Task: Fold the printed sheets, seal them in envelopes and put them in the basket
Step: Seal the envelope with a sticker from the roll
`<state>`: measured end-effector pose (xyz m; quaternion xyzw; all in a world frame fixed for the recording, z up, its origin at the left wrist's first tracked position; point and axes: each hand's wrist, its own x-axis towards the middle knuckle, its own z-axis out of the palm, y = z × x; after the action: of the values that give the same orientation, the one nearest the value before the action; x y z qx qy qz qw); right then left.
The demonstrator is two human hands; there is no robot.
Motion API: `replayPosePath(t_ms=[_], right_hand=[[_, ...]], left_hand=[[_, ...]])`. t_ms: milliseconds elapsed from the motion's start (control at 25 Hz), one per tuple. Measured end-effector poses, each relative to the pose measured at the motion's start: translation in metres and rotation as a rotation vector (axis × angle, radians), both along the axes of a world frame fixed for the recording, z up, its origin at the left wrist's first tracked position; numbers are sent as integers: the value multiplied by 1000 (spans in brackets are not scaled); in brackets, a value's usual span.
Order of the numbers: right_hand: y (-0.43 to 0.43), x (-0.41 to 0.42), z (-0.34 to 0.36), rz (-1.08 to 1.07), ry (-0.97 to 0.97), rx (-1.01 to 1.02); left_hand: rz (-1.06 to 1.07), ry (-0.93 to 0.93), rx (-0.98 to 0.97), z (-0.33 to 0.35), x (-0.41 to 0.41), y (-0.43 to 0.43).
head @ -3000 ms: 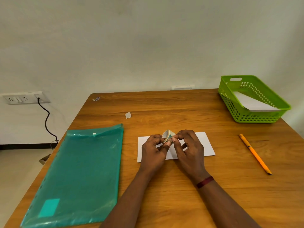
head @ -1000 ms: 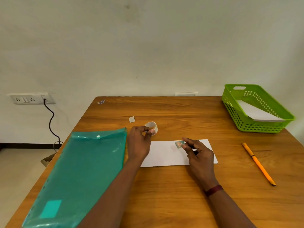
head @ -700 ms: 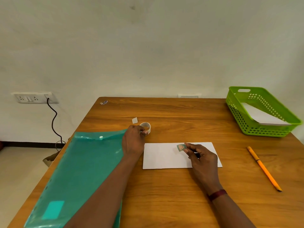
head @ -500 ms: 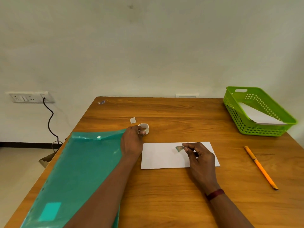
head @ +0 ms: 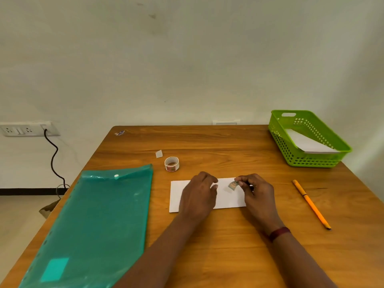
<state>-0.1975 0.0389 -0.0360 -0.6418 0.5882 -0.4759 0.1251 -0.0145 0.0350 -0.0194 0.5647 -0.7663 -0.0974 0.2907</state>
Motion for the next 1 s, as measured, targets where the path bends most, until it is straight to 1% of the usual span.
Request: replayPosePath(t_ms=[120, 200, 400, 520, 1000], right_hand=[[-6, -42, 7, -32, 120, 172], [-14, -64, 13, -21, 200, 287], [-46, -82, 31, 171, 369, 446], [-62, -75, 37, 225, 495, 459], [-70, -65, 36, 270, 706, 425]], left_hand=[[-164, -45, -6, -2, -30, 5], [-227, -57, 24, -4, -49, 4], [-241, -74, 75, -10, -83, 1], [-247, -115, 92, -18, -88, 0], [-246, -239, 92, -30, -88, -4]])
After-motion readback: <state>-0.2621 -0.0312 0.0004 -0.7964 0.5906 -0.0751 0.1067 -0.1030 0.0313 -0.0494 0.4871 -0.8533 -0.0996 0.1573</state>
